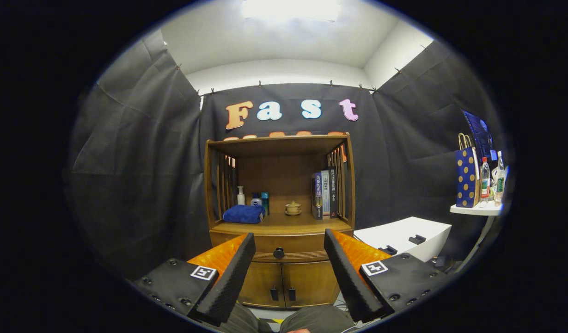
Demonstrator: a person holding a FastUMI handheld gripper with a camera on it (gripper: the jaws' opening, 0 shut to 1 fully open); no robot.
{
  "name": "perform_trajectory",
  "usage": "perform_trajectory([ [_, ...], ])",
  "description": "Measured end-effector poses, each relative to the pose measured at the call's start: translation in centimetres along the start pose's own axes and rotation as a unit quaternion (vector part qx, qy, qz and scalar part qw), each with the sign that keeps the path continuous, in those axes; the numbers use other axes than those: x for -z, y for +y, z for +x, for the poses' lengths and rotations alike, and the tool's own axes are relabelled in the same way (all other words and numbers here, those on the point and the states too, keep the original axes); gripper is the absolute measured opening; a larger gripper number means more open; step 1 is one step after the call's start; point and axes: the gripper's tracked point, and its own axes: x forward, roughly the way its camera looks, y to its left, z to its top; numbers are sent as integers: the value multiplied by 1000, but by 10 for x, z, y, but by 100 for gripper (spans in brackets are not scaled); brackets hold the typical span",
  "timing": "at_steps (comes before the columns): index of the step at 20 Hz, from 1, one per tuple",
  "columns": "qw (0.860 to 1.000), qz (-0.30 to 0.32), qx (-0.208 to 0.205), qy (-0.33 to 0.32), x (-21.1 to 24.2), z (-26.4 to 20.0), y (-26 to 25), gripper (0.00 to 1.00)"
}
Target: Pull open the drawer, take out the items inside it, and place them on the countertop above the cabinet.
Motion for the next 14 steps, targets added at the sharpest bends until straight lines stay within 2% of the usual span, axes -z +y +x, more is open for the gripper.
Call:
perform_trajectory([
  [6, 1000, 5, -20, 2, 8, 2, 11, 98],
  [14, 1000, 16, -15, -7, 5, 21, 0, 98],
])
